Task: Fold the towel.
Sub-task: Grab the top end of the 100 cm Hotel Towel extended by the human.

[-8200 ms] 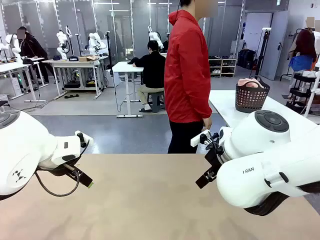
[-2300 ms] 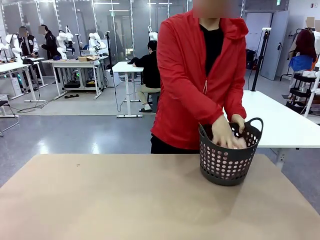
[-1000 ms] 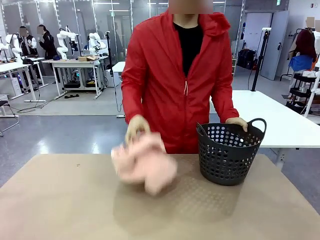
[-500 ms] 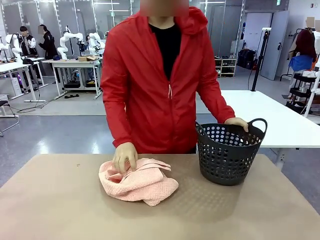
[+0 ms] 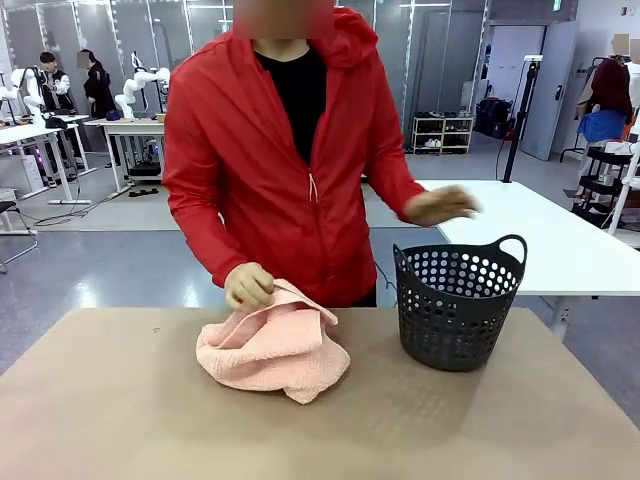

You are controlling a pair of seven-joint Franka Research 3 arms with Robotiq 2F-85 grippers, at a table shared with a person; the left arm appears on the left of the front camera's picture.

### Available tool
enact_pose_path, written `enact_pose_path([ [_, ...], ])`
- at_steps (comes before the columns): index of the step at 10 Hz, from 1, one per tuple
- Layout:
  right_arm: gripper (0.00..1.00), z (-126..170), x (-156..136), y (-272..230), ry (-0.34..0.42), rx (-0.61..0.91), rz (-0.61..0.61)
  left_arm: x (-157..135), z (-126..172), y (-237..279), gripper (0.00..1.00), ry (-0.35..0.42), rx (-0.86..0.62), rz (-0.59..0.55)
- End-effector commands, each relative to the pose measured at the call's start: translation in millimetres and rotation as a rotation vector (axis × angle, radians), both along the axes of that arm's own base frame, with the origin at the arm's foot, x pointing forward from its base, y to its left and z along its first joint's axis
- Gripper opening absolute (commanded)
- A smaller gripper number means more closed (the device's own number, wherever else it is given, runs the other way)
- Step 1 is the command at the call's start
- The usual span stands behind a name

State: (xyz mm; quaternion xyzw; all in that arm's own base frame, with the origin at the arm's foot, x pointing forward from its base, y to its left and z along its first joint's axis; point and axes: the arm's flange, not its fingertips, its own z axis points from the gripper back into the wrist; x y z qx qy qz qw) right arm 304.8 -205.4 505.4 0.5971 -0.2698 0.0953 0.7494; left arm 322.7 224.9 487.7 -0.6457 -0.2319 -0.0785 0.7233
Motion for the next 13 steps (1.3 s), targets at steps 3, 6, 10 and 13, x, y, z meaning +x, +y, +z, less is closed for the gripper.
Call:
enact_pose_path([
  [3, 1.00, 0.7, 2.1, -1.2, -0.024, 0.007, 0.003, -0.3, 0.5, -0.1, 1.00, -0.025, -0.021, -0.005],
  [6, 1.00, 0.7, 2.1, -1.2, -0.024, 0.007, 0.003, -0.3, 0.5, -0.1, 1.00, -0.025, -0.021, -0.005],
  [10, 1.00, 0.7, 2.1, -1.2, -0.024, 0.007, 0.003, -0.3, 0.5, -0.1, 1.00, -0.025, -0.021, -0.005],
  [13, 1.00, 0.7, 2.1, -1.2, -0.024, 0.007, 0.003, -0.3, 0.5, -0.1, 1.00, -0.025, -0.021, -0.005],
])
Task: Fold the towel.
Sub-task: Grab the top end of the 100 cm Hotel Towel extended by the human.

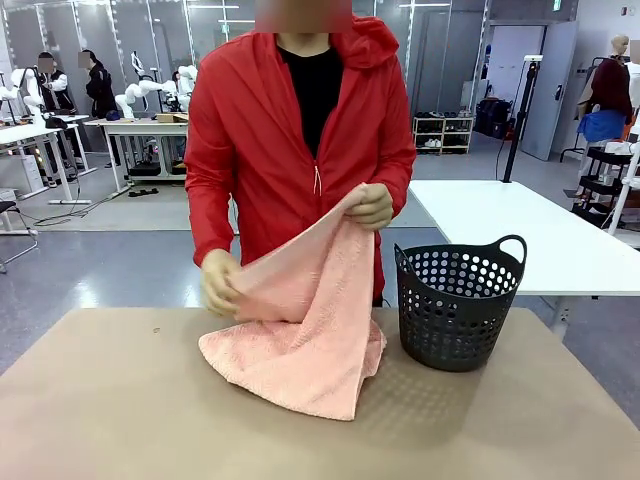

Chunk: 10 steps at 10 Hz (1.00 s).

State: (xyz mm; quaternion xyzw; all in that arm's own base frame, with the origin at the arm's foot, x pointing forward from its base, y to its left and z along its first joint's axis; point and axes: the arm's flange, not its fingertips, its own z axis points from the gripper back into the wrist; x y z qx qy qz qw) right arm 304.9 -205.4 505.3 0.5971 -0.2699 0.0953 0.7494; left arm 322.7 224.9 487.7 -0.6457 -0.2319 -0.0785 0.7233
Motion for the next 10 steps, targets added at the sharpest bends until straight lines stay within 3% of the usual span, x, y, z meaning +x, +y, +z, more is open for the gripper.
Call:
enact_pose_path([
  [1, 1.00, 0.7, 2.0, -1.1, -0.024, 0.007, 0.003, -0.3, 0.5, -0.1, 1.00, -0.025, -0.021, -0.005],
  [10, 1.00, 0.7, 2.0, -1.1, -0.024, 0.007, 0.003, -0.3, 0.5, -0.1, 1.00, -0.025, -0.021, -0.005],
])
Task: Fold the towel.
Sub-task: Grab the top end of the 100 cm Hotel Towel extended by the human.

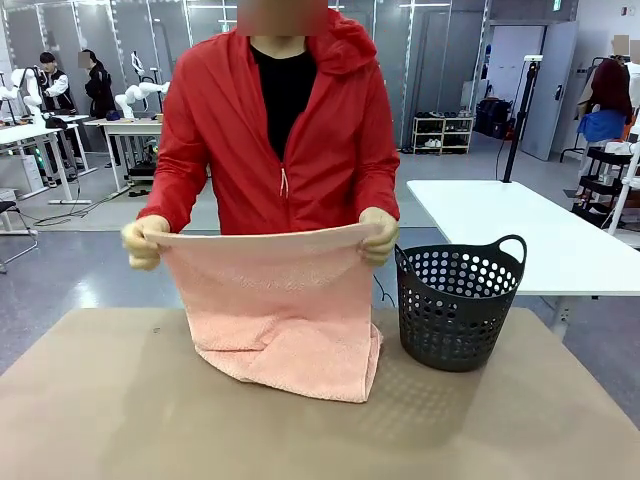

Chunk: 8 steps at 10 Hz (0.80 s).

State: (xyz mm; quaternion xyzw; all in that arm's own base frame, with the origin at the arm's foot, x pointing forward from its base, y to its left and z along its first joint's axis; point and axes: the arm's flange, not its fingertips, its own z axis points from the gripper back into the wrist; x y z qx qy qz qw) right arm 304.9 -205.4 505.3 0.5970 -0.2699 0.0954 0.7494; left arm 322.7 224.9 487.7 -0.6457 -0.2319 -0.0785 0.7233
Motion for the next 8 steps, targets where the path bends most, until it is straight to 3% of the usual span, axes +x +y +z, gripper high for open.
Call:
enact_pose_path([
  [1, 1.00, 0.7, 2.0, -1.1, -0.024, 0.007, 0.003, -0.3, 0.5, -0.1, 1.00, -0.025, -0.021, -0.005],
  [8, 1.00, 0.7, 2.0, -1.1, -0.024, 0.007, 0.003, -0.3, 0.5, -0.1, 1.00, -0.025, -0.021, -0.005],
])
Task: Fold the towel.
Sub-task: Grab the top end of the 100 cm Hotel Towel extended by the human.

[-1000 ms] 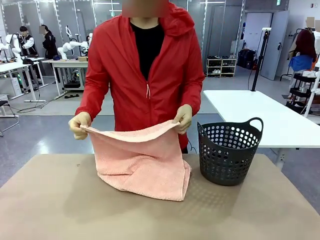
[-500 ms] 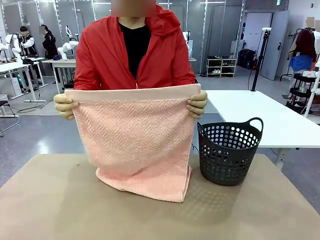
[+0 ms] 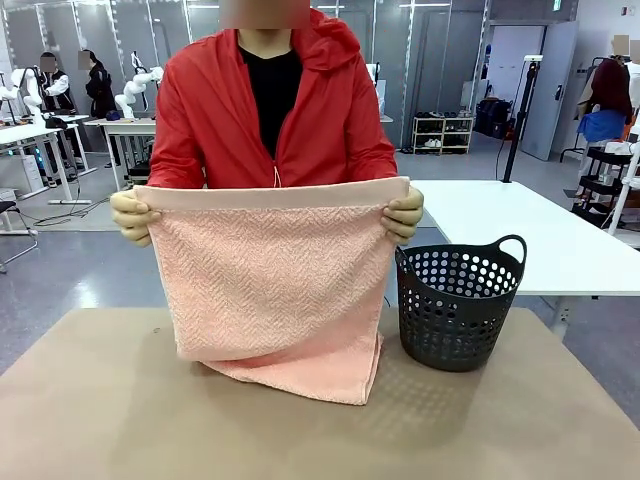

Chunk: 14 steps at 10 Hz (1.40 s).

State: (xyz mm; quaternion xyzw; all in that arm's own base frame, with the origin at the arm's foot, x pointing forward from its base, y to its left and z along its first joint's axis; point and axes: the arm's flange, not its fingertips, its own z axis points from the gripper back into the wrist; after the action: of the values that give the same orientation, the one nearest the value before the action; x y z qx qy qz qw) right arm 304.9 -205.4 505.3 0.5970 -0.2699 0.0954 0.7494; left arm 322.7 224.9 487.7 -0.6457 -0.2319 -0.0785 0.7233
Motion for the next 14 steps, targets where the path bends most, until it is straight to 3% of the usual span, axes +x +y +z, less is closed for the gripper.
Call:
enact_pose_path([
  [1, 1.00, 0.7, 2.0, -1.1, -0.024, 0.007, 0.003, -0.3, 0.5, -0.1, 1.00, -0.025, -0.021, -0.005],
  [4, 1.00, 0.7, 2.0, -1.1, -0.024, 0.007, 0.003, 0.0, 0.0, 0.0, 1.00, 0.000, 0.000, 0.000],
  [5, 1.00, 0.0, 0.0, 0.0, 0.000, 0.000, 0.000, 3.4, 20.5, -1.5, 1.00, -0.095, 0.172, -0.013],
  [7, 1.00, 65.4, -7.8, 22.0, -0.282, -0.294, 0.044, -0.4, 91.3, -18.1, 1.00, -0.315, 0.513, -0.018],
  [10, 1.00, 135.1, -11.2, 97.1, -0.529, -0.645, 0.177, 0.0, 162.2, -94.5, 1.00, -0.619, 0.991, -0.102],
  [12, 1.00, 164.0, -20.9, 159.2, -0.668, -0.835, 0.295, -4.9, 181.5, -162.1, 1.00, -0.836, 1.274, -0.164],
  [14, 1.00, 176.1, -26.7, 199.6, -0.747, -0.930, 0.377, -12.4, 183.0, -200.1, 1.00, -0.985, 1.376, -0.216],
])
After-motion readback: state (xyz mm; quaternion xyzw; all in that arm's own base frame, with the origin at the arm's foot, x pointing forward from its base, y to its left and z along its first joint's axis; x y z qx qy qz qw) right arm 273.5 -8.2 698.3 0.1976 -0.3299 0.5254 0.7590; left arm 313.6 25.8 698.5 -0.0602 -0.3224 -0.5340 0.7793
